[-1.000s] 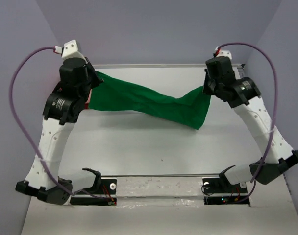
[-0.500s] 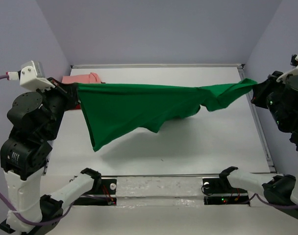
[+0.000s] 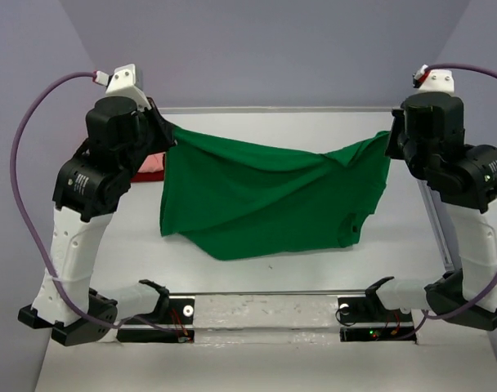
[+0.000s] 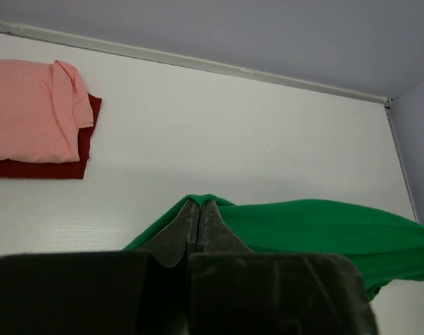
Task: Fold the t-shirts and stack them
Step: Flatten the tshirt out
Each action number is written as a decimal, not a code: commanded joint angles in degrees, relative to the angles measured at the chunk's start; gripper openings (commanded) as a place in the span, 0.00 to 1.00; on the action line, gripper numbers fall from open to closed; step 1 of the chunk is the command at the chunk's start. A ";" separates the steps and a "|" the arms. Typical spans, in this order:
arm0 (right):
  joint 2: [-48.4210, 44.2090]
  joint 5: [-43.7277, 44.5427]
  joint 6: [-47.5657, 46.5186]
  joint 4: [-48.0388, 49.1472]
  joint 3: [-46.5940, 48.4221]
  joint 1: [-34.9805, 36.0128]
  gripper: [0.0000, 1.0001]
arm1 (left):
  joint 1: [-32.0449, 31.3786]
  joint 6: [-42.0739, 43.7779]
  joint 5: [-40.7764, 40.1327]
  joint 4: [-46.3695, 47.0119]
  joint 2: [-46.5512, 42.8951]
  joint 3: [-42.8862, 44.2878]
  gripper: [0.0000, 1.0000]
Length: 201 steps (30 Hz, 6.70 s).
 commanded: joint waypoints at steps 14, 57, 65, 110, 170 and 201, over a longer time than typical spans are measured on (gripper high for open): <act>-19.10 -4.05 1.14 -1.15 0.76 -0.39 0.00 | -0.47 1.33 -0.21 1.78 -21.18 -1.60 0.00; -17.25 6.75 -4.48 3.33 1.03 1.72 0.00 | -2.49 2.74 5.42 8.37 -11.42 -2.13 0.00; -14.99 1.69 -0.97 0.51 -4.96 2.25 0.00 | -2.58 4.49 -3.03 1.07 -13.44 -0.54 0.00; 1.82 21.43 -45.43 46.12 2.88 21.23 0.00 | -25.71 18.29 -31.94 4.41 11.17 22.59 0.00; -19.45 1.60 -24.10 36.20 -15.96 23.34 0.00 | -6.80 15.48 -19.90 6.52 5.54 10.79 0.00; -27.28 -27.76 -10.67 36.20 -32.55 29.14 0.00 | -6.98 16.01 -18.93 6.61 7.03 9.30 0.00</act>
